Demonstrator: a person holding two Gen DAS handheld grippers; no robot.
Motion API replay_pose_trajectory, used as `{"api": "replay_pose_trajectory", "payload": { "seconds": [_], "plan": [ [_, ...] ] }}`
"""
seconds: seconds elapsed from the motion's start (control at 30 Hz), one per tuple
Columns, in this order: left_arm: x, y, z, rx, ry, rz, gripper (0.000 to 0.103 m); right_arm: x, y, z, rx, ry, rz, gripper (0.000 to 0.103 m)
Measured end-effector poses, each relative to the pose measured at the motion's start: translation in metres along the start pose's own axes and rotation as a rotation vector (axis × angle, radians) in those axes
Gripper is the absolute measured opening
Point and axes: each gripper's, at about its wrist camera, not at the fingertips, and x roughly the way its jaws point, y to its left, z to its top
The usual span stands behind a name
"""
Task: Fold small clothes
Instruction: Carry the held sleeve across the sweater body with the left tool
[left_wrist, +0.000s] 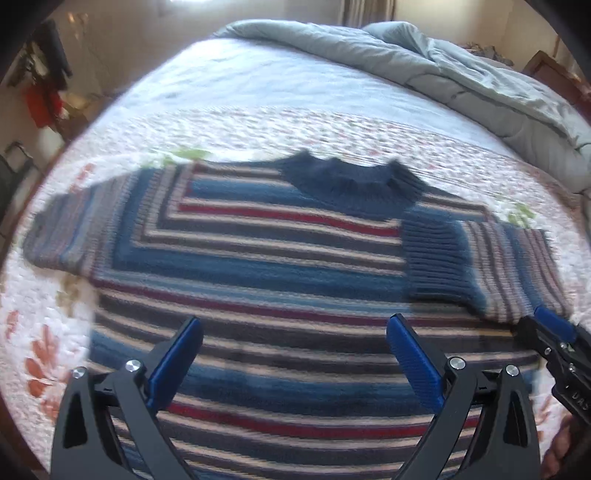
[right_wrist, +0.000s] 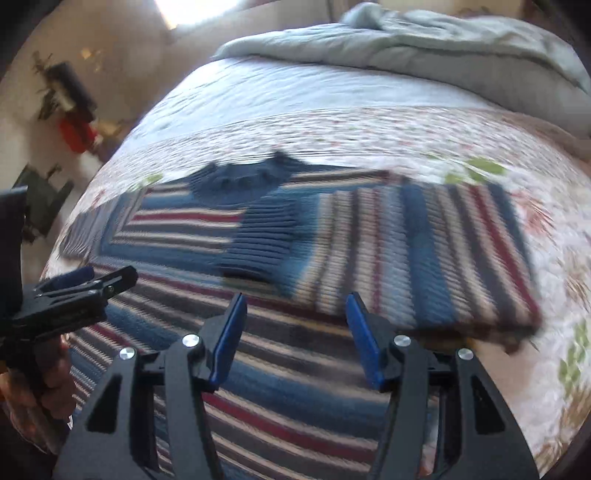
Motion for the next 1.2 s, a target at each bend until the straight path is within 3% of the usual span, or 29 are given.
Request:
{"api": "replay_pose_trajectory", "payload": {
  "seconds": [0.17, 0.4, 0.53, 0.6, 0.67, 0.7, 0.73, 0.77, 1.03, 1.2],
  "plan": [
    [0.034, -0.043, 0.012, 0.001, 0.134, -0.137, 0.099, -0.004, -0.04, -0.007, 0.05, 0.012, -0.039, 0.056],
    [0.066, -0.076, 0.019, -0.028, 0.211, -0.201, 0.098, -0.003, -0.055, -0.022, 0.002, 0.013, -0.058, 0.058],
    [0.078, -0.089, 0.022, -0.054, 0.254, -0.274, 0.081, -0.001, -0.059, -0.029, -0.015, 0.01, -0.058, 0.059],
    [0.079, -0.097, 0.026, -0.044, 0.245, -0.268, 0.073, -0.001, -0.061, -0.031, -0.02, 0.004, -0.068, 0.061],
    [0.081, -0.1, 0.027, -0.04, 0.238, -0.252, 0.06, -0.004, -0.064, -0.033, -0.022, -0.003, -0.08, 0.062],
    [0.081, -0.099, 0.029, -0.044, 0.234, -0.255, 0.044, -0.005, -0.065, -0.034, -0.021, -0.005, -0.084, 0.063],
    [0.08, -0.096, 0.031, -0.061, 0.225, -0.274, 0.021, -0.006, -0.066, -0.035, -0.018, -0.007, -0.086, 0.063],
    [0.079, -0.095, 0.031, -0.074, 0.22, -0.295, 0.008, -0.008, -0.066, -0.035, -0.015, -0.008, -0.087, 0.063],
    [0.027, -0.061, 0.057, -0.089, 0.042, -0.277, 0.008, -0.021, -0.069, -0.028, -0.024, -0.039, -0.14, 0.064],
    [0.005, -0.012, 0.078, -0.064, -0.056, -0.18, 0.008, -0.016, -0.069, -0.027, -0.04, -0.029, -0.211, 0.068]
  ]
}}
